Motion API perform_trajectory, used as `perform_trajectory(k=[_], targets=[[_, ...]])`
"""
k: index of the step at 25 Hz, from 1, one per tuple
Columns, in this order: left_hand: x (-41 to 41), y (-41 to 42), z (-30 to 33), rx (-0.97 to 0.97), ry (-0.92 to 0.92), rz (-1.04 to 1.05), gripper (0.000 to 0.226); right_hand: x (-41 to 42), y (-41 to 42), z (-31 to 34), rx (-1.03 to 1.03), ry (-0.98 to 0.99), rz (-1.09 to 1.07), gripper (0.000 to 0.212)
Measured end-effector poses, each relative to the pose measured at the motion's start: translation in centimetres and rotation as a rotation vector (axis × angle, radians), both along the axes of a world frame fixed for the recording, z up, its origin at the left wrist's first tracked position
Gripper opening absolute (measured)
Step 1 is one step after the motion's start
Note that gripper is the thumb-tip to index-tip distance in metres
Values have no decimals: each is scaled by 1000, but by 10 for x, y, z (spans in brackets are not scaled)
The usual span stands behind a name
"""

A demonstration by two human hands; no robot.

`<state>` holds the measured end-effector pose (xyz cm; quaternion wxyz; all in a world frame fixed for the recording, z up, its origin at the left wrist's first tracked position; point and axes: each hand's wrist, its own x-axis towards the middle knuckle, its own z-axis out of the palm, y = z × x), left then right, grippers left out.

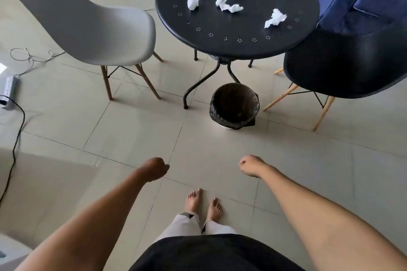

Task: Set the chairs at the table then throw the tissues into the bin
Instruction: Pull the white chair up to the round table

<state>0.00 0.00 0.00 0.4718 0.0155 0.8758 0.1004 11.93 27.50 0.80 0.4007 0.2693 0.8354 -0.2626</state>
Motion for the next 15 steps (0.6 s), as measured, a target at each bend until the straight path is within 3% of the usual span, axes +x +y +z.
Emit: perform_trajectory(k=[6,9,15], targets=[[-3,-41,9,73,-19,168,39,-48,-35,9,59,-92,211,37],[-21,-77,10,99,-20,281,40,-96,-72,9,65,-80,350,35],[-95,-196,18,163,-22,597,29,-234,-194,-1,-7,1,397,29]])
